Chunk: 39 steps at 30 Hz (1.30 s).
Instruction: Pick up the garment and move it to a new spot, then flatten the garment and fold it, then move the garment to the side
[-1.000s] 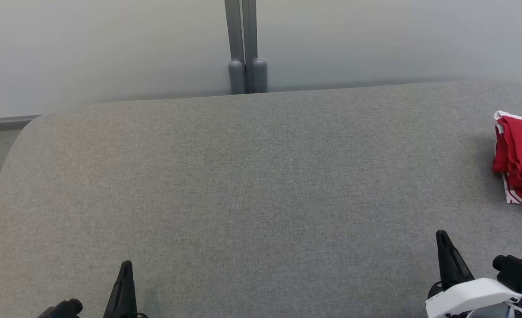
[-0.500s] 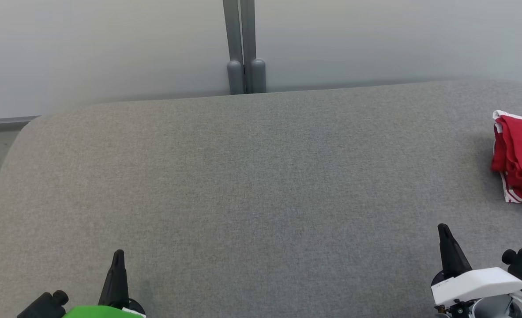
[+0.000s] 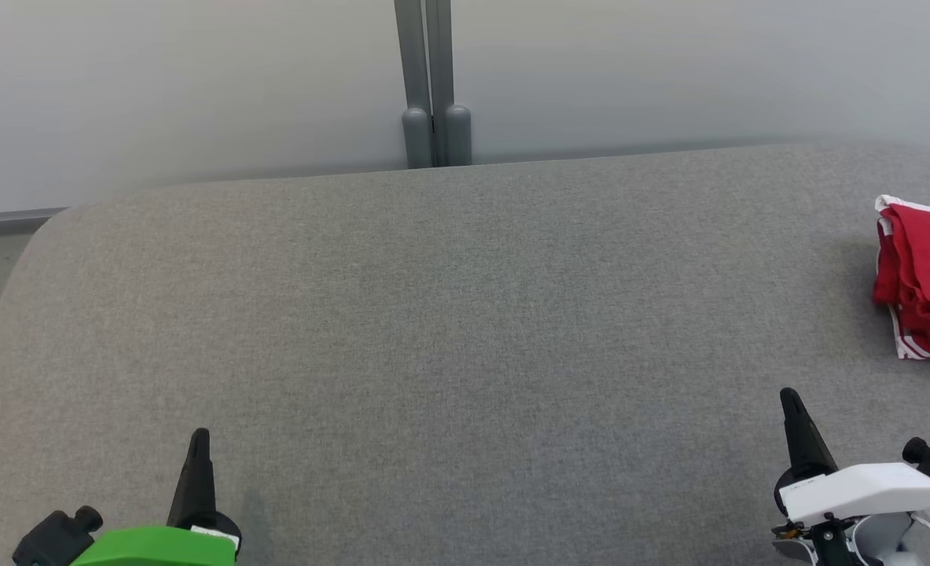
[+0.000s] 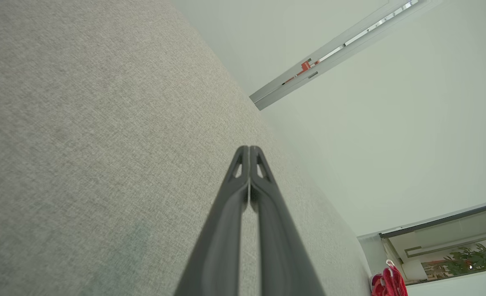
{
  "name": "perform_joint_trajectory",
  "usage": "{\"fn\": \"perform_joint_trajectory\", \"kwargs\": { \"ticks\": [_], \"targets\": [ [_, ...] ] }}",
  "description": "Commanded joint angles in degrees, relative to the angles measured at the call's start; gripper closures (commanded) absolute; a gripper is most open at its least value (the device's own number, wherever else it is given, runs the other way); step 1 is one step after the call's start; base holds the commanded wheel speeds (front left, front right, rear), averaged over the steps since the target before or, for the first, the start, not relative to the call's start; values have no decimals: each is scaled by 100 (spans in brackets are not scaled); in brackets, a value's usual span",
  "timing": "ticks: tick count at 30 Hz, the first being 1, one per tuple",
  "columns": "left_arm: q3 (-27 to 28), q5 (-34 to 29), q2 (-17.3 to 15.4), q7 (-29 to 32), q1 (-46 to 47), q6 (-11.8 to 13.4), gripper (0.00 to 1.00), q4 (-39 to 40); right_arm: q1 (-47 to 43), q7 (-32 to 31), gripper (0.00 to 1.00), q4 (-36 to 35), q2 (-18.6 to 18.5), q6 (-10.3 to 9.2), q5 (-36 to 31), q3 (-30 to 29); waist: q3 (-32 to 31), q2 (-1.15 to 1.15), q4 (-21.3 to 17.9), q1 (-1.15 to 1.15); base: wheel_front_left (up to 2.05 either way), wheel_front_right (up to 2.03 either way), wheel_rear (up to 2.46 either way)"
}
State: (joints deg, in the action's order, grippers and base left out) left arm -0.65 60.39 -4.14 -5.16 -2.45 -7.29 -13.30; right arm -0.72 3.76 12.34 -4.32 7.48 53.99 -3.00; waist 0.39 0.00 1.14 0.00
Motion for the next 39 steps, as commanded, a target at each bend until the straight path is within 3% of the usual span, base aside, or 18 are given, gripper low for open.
{"fn": "perform_joint_trajectory", "kwargs": {
  "ticks": [1,39],
  "targets": [
    [34,150,-49,30,172,-15,100,49,150,-48,100,-40,-15,3,191,-31,-1,0,-2,0,0,0,0],
    [312,2088,-57,606,611,-25,100,-17,495,-616,100,83,58,3,2388,-195,-11,0,-60,0,0,0,0]
  ]
}}
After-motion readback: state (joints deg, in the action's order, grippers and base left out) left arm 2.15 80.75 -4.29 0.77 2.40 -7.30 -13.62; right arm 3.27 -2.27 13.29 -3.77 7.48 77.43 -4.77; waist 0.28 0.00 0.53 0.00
